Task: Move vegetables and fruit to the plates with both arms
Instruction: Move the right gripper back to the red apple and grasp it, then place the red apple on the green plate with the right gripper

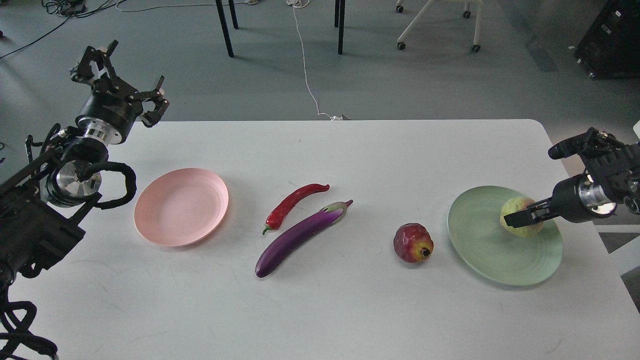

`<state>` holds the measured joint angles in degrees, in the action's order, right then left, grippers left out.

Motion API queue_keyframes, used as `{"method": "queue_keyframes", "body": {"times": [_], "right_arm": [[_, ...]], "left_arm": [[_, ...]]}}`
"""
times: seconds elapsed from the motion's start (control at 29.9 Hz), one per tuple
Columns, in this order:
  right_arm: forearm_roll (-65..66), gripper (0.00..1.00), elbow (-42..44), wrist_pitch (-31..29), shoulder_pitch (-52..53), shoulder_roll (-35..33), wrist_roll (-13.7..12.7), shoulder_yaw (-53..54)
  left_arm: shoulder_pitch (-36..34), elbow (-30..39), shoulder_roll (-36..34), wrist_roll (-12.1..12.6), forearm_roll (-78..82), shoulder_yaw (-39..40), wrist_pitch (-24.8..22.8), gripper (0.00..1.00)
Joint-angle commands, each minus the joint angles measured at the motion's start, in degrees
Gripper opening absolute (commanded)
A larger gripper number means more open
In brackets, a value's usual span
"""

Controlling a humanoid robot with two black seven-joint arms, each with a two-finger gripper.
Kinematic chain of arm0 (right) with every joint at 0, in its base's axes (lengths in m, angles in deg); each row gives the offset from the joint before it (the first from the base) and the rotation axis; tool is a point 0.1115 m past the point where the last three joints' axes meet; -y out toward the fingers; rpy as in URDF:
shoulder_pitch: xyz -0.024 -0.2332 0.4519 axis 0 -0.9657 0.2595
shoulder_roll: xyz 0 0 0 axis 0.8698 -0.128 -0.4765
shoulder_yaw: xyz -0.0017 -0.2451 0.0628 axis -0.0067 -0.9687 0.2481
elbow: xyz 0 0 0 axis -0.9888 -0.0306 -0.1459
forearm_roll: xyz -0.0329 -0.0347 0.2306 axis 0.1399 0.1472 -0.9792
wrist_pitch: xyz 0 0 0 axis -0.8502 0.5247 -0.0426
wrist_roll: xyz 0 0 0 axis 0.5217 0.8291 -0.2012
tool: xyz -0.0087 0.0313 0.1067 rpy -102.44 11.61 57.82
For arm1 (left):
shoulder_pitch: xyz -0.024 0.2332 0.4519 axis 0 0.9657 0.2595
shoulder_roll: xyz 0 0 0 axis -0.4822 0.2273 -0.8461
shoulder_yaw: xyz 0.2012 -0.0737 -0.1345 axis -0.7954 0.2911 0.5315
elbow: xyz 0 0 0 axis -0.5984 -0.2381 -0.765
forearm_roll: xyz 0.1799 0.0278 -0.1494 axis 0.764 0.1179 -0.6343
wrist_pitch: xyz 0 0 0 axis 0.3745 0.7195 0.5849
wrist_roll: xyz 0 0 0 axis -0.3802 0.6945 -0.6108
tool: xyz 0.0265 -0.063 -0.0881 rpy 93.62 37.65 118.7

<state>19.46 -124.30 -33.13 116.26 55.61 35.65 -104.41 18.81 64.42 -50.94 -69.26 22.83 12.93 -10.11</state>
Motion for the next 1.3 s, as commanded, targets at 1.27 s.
{"method": "queue_keyframes", "body": {"times": [1.27], "right_arm": [[-8.97, 0.86, -14.68, -2.08, 9.02, 19.90, -0.39, 0.82]], "left_arm": [[0.00, -0.80, -1.43, 0.00, 0.06, 0.22, -0.60, 0.98]]}}
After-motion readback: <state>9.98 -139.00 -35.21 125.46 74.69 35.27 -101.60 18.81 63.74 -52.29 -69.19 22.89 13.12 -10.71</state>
